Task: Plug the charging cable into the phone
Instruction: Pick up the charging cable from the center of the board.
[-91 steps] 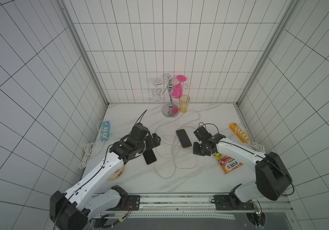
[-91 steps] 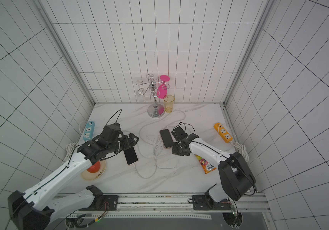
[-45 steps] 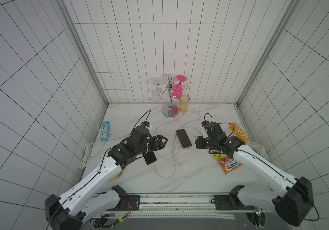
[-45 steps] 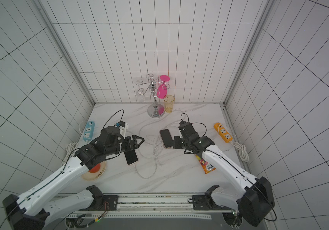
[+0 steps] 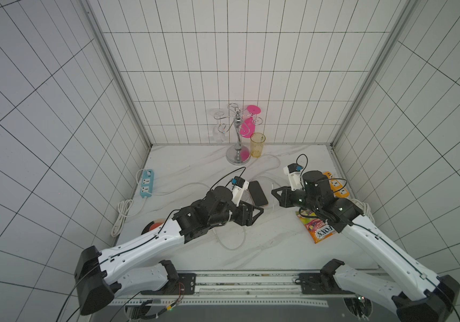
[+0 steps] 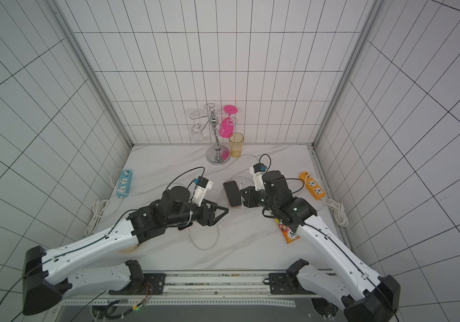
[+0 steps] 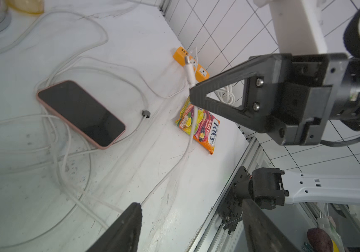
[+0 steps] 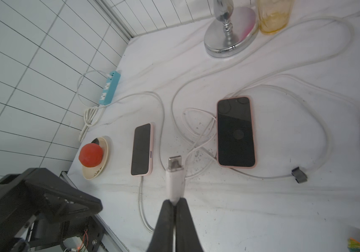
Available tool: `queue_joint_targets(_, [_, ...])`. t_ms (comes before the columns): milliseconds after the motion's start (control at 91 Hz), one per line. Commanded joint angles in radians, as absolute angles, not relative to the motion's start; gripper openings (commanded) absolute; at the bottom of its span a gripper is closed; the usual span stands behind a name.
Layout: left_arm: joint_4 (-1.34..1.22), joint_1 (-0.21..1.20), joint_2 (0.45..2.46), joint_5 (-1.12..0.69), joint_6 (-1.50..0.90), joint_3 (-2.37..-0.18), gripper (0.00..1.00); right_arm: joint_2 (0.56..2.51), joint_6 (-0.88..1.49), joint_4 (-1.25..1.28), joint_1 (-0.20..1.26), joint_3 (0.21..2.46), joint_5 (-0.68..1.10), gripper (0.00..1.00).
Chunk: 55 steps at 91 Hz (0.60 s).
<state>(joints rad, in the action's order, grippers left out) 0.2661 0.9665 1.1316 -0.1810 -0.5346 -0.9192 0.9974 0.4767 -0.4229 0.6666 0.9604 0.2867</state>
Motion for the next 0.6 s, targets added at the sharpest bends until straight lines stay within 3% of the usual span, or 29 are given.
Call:
queue_joint_targets(0, [0.079,0.995,1.155,-0.183,-0.398,-0.892,0.73,0.959,0.46,-0.355,0.655,0.948,0.384,0.0])
queue_joint_targets(396, [-0.1,1.02,1.223,-0.15,-0.211,-0.876,0.68,0.911,0.477,-0.303,0.649,0.943,0.551,0.0])
queue_joint_targets(594, [-0.14,1.019,1.26,-0.109,-0.207,-0.878,0.57,0.907,0.5,-0.295,0.647,0.941,0.566,0.0])
